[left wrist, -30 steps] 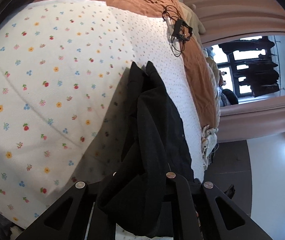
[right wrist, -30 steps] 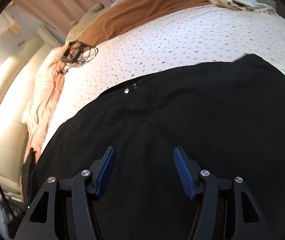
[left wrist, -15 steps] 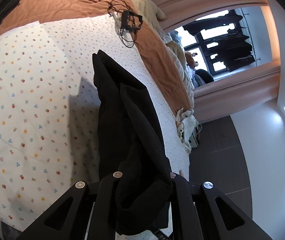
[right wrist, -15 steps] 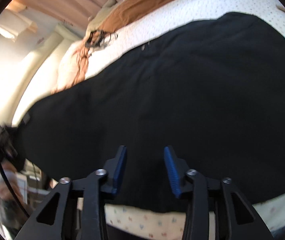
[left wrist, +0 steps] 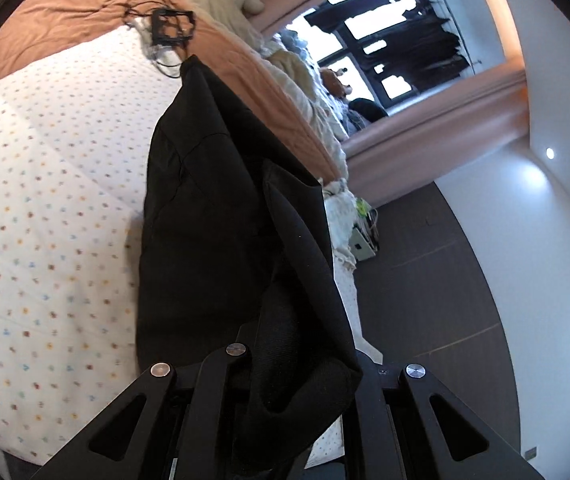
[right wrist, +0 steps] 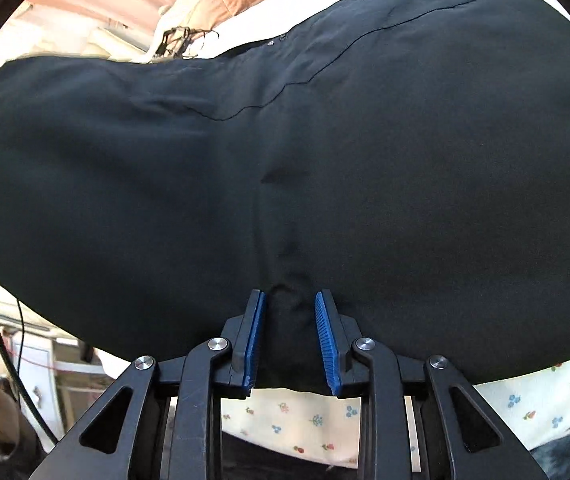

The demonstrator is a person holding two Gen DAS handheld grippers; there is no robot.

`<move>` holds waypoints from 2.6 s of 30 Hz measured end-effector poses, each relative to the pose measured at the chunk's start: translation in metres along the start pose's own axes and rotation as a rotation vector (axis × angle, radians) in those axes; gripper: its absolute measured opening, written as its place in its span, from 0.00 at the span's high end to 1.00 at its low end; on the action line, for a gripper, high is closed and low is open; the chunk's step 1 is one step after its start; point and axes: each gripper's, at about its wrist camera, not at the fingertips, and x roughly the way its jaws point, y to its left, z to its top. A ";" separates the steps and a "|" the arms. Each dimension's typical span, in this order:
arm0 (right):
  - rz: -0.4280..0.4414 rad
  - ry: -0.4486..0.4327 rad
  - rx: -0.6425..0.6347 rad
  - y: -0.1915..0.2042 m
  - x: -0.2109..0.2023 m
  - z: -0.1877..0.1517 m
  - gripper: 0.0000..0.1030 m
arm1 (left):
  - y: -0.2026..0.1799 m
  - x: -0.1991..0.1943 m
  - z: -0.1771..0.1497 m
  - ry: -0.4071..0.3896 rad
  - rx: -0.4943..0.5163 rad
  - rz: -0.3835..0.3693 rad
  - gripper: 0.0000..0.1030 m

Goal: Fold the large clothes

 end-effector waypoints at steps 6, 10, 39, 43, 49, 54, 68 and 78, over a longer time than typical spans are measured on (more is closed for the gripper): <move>0.130 -0.081 0.067 -0.025 -0.028 -0.004 0.73 | -0.042 0.029 -0.009 0.031 0.066 0.018 0.90; 0.150 -0.152 0.104 -0.045 -0.052 -0.005 0.73 | -0.059 0.056 -0.019 0.062 0.095 0.042 0.90; 0.119 -0.506 0.479 -0.253 -0.236 -0.039 0.73 | -0.084 0.236 -0.170 0.507 0.207 0.183 0.53; 0.149 -0.507 0.441 -0.245 -0.244 -0.045 0.70 | -0.092 0.203 -0.160 0.444 0.229 0.165 0.51; 0.164 -0.497 0.383 -0.207 -0.237 -0.042 0.56 | -0.092 0.150 -0.141 0.349 0.260 0.213 0.50; 0.158 -0.462 0.314 -0.169 -0.224 -0.042 0.28 | -0.062 0.112 -0.120 0.283 0.236 0.235 0.48; 0.110 -0.420 0.283 -0.165 -0.170 -0.022 0.81 | 0.059 0.100 -0.106 0.292 0.113 0.415 0.45; 0.109 -0.453 0.360 -0.202 -0.166 -0.033 0.93 | 0.065 0.119 -0.129 0.343 0.117 0.380 0.60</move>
